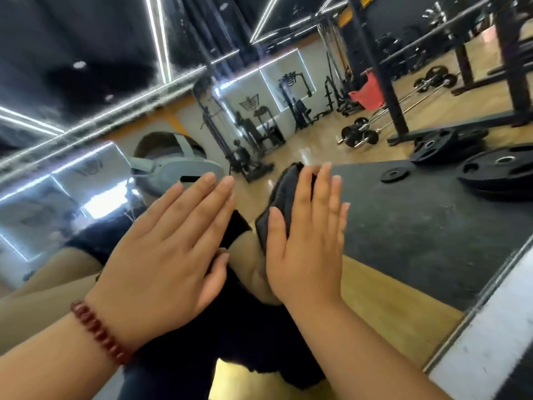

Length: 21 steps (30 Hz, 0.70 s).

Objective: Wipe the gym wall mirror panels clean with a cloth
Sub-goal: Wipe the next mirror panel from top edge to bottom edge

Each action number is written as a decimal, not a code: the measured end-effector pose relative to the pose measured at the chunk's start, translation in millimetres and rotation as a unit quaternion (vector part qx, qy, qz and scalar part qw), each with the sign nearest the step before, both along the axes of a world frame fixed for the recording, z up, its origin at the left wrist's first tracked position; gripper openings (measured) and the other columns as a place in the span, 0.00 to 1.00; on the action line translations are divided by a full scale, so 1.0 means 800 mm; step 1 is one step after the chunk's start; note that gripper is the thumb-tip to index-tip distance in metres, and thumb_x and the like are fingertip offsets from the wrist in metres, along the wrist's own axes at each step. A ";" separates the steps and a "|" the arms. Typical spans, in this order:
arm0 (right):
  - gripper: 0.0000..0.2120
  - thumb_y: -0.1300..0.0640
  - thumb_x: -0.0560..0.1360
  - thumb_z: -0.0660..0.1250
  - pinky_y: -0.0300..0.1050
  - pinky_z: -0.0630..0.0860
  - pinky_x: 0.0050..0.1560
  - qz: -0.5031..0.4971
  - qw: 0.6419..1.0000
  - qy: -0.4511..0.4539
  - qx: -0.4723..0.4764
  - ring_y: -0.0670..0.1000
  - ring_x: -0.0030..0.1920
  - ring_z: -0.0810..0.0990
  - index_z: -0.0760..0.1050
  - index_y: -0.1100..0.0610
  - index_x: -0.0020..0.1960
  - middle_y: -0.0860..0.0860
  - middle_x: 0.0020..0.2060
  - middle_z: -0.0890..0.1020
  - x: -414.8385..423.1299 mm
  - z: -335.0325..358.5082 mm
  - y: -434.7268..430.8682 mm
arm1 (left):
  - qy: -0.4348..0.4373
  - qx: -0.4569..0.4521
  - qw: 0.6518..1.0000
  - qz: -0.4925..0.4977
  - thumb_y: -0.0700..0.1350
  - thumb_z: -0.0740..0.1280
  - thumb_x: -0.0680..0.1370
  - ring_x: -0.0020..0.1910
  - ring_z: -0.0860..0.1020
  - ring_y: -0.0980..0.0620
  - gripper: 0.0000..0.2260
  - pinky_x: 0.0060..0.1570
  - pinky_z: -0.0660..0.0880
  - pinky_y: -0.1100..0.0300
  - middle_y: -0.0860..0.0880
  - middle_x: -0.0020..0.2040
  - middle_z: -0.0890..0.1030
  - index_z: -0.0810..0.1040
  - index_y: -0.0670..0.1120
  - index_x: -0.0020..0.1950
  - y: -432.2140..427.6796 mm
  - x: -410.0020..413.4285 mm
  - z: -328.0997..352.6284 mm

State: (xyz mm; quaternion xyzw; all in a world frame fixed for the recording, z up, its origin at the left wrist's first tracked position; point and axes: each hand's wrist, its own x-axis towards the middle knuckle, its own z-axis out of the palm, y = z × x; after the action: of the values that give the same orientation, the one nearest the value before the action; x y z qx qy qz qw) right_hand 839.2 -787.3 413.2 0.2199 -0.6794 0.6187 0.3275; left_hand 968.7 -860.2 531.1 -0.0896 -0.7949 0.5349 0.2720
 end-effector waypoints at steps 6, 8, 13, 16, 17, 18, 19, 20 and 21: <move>0.33 0.38 0.81 0.40 0.52 0.42 0.79 0.011 0.980 -0.197 -0.031 0.50 0.80 0.38 0.38 0.53 0.79 0.49 0.79 0.38 -0.018 -0.176 0.017 | -0.026 0.005 1.000 -0.003 0.51 0.60 0.78 0.77 0.62 0.41 0.29 0.74 0.59 0.42 0.40 0.77 0.64 0.66 0.36 0.75 0.009 -0.010 -0.043; 0.33 0.38 0.80 0.40 0.53 0.42 0.79 0.006 0.969 -0.242 -0.046 0.52 0.80 0.38 0.36 0.53 0.78 0.50 0.78 0.39 -0.018 -0.182 0.017 | -0.031 0.014 0.999 -0.007 0.52 0.59 0.79 0.77 0.62 0.41 0.29 0.75 0.58 0.43 0.40 0.77 0.64 0.65 0.36 0.75 0.014 -0.017 -0.056; 0.33 0.40 0.82 0.41 0.46 0.34 0.77 0.019 0.990 -0.135 -0.028 0.51 0.79 0.35 0.37 0.55 0.80 0.50 0.78 0.35 0.004 -0.111 0.006 | -0.047 -0.009 0.999 0.010 0.52 0.59 0.79 0.77 0.60 0.41 0.29 0.76 0.55 0.43 0.40 0.78 0.62 0.64 0.37 0.76 0.016 -0.026 -0.079; 0.32 0.40 0.83 0.43 0.46 0.34 0.77 0.024 0.997 -0.073 -0.013 0.51 0.79 0.36 0.38 0.53 0.81 0.50 0.79 0.37 0.004 -0.116 0.005 | -0.041 -0.021 0.999 0.019 0.52 0.58 0.80 0.78 0.59 0.41 0.29 0.76 0.55 0.43 0.40 0.78 0.61 0.62 0.37 0.77 0.014 -0.028 -0.080; 0.33 0.39 0.83 0.43 0.46 0.34 0.77 0.024 0.996 -0.088 -0.017 0.51 0.79 0.36 0.38 0.53 0.81 0.50 0.79 0.38 -0.003 -0.130 0.006 | -0.041 -0.021 0.999 0.019 0.52 0.58 0.80 0.78 0.59 0.41 0.29 0.76 0.55 0.43 0.40 0.78 0.61 0.62 0.37 0.77 0.014 -0.028 -0.080; 0.33 0.38 0.82 0.42 0.46 0.35 0.77 0.024 0.992 -0.120 -0.027 0.50 0.79 0.36 0.39 0.54 0.81 0.50 0.79 0.39 -0.011 -0.148 0.009 | -0.041 -0.018 0.999 0.018 0.52 0.58 0.80 0.78 0.59 0.41 0.29 0.75 0.56 0.42 0.40 0.78 0.61 0.62 0.37 0.77 0.014 -0.028 -0.081; 0.34 0.38 0.82 0.42 0.46 0.36 0.78 0.022 0.986 -0.158 -0.041 0.50 0.79 0.37 0.40 0.55 0.81 0.51 0.80 0.39 -0.018 -0.168 0.012 | -0.042 -0.014 0.999 0.016 0.52 0.57 0.80 0.78 0.58 0.41 0.29 0.75 0.57 0.42 0.40 0.78 0.60 0.62 0.37 0.77 0.014 -0.028 -0.081; 0.34 0.38 0.82 0.43 0.46 0.36 0.78 0.018 0.979 -0.194 -0.053 0.49 0.79 0.37 0.41 0.56 0.80 0.51 0.80 0.40 -0.024 -0.186 0.015 | -0.041 -0.012 0.999 0.014 0.51 0.57 0.80 0.78 0.58 0.41 0.29 0.75 0.58 0.42 0.40 0.78 0.60 0.61 0.37 0.77 0.014 -0.028 -0.082; 0.34 0.39 0.81 0.43 0.44 0.35 0.77 0.013 0.973 -0.221 -0.062 0.49 0.79 0.38 0.41 0.55 0.80 0.52 0.80 0.41 -0.027 -0.201 0.018 | -0.039 -0.010 0.999 0.013 0.51 0.57 0.80 0.78 0.58 0.41 0.29 0.75 0.58 0.42 0.40 0.79 0.60 0.61 0.37 0.78 0.014 -0.028 -0.082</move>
State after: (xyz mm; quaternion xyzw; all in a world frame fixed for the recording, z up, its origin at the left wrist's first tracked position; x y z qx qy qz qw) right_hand 817.4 -772.9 252.0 0.0657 -0.6923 0.6973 0.1739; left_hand 946.2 -848.6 465.3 -0.1025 -0.8005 0.5426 0.2329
